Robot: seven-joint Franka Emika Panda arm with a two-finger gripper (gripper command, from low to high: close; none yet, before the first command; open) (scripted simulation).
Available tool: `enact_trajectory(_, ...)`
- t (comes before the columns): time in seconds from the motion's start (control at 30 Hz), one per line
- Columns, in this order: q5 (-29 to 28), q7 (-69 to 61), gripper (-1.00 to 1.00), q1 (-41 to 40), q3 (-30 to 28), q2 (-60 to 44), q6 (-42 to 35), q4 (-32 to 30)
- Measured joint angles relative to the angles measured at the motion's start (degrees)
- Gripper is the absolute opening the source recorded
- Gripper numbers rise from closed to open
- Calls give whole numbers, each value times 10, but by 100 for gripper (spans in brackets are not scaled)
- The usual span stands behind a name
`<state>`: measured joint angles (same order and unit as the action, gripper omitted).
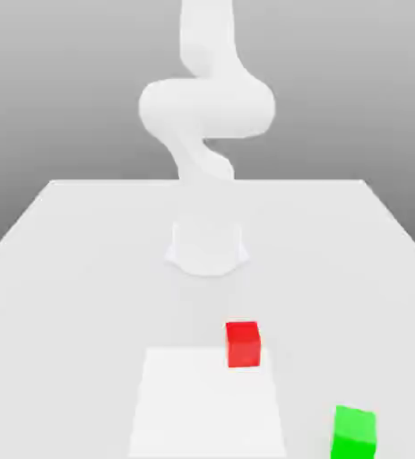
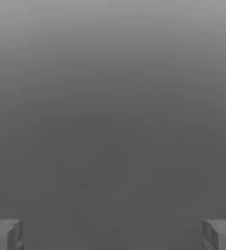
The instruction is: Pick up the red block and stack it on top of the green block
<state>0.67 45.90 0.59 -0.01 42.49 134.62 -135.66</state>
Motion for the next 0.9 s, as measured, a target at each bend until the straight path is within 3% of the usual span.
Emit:
enact_trajectory(0.53, 22, 28, 0, 43, 43, -289, 236, -305)
enact_trajectory(0.77, -34, 75, 0, 65, 21, -499, 404, -319)
enact_trajectory(0.8, -36, 78, -100, 72, 14, -516, 419, -317)
enact_trajectory(0.9, -37, 78, -100, 72, 14, -516, 419, -317)
